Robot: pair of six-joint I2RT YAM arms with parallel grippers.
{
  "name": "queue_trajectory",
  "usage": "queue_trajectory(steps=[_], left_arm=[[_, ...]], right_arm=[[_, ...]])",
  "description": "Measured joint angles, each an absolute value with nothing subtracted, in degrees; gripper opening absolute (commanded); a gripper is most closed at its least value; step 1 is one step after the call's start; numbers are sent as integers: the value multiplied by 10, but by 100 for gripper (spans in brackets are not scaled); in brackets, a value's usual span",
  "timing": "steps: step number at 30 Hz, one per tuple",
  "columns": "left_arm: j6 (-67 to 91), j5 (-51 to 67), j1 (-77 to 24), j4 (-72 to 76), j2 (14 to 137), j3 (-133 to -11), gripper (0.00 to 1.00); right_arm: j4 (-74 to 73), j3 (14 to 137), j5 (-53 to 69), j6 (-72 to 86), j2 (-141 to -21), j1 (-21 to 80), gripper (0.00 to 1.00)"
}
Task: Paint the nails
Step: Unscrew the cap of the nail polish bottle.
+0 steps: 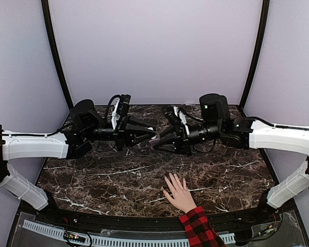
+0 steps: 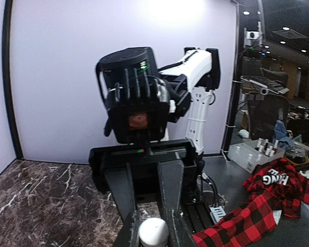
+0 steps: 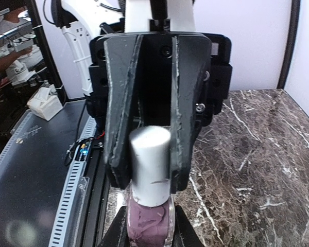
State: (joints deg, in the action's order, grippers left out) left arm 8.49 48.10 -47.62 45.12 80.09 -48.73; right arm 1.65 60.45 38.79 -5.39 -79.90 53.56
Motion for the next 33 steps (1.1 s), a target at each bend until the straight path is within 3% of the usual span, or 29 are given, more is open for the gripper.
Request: queue_trajectory(steps=[17,26,29,33], left_arm=[[115,202,-488,404,823,-509,0],[154,114,-496,398,855,-522,1],[159,105,-497,391,858,-528,10],[157,100,-498,372,856,-538,36]], right_arm=[[64,590,88,-33,-804,557,1],[69,594,1,-33,-831,564,1],[71,594,-8,-33,-833,564,1],[71,597,-14,-33,-834,564,2]])
